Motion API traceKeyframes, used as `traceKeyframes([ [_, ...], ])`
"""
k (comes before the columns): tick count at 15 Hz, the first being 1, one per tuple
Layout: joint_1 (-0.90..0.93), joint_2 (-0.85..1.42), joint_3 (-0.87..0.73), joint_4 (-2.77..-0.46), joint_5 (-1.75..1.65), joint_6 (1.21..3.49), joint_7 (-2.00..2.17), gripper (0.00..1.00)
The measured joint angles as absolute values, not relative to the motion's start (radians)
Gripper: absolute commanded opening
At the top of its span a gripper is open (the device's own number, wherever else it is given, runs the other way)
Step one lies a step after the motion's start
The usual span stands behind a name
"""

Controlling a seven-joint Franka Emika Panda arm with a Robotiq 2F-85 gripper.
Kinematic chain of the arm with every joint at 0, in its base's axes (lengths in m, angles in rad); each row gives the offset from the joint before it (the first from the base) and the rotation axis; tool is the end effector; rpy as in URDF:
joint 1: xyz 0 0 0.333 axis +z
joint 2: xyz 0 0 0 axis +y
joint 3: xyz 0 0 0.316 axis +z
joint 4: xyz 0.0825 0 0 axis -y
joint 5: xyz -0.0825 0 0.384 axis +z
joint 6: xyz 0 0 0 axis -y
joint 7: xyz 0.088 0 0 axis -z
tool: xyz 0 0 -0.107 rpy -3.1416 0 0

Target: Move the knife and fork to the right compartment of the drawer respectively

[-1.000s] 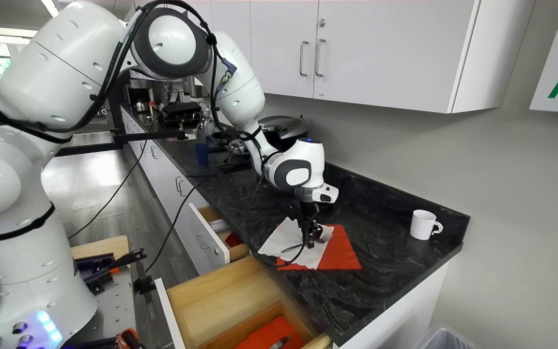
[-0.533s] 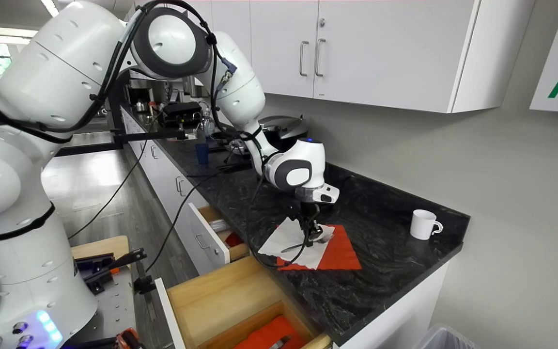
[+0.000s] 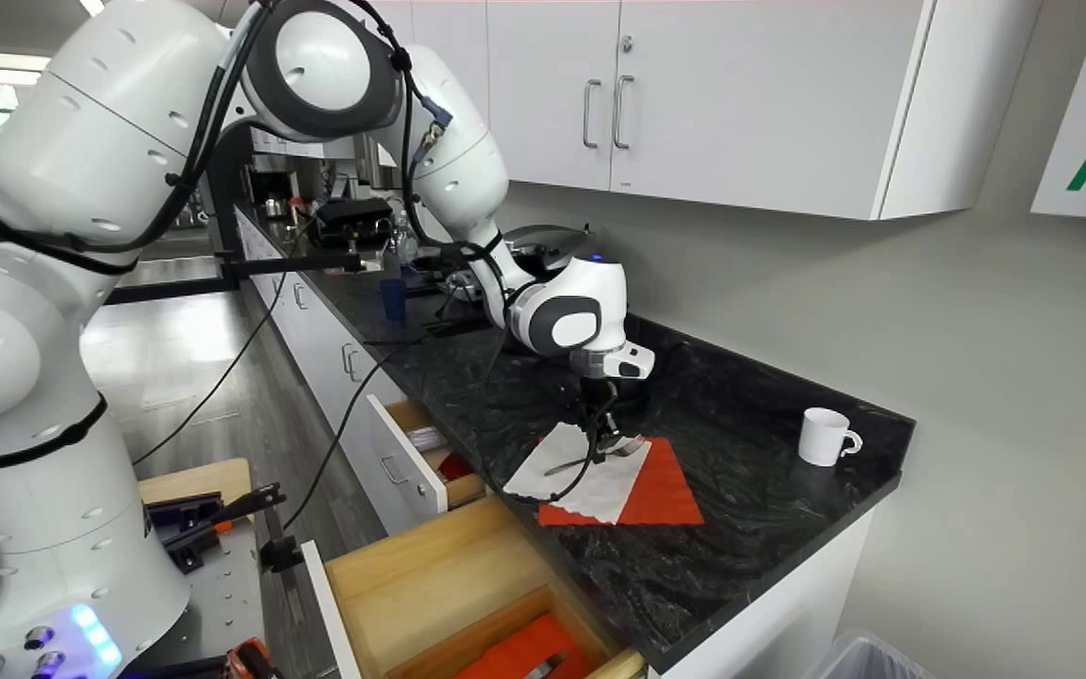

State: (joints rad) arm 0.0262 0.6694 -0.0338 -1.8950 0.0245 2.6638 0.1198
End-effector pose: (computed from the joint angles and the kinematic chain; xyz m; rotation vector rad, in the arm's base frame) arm 0.6377 -0.0046 0.1553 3.1273 -0.2197 0.1572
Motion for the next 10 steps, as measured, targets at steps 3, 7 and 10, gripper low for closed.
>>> traceKeyframes([
  [3, 0.025, 0.632, -0.032, -1.929, 0.024, 2.66, 0.119, 0.05],
  [7, 0.018, 0.557, -0.059, -2.019, 0.022, 2.64, 0.109, 0.05],
  [10, -0.014, 0.465, -0.072, -2.136, 0.022, 2.639, 0.07, 0.05],
])
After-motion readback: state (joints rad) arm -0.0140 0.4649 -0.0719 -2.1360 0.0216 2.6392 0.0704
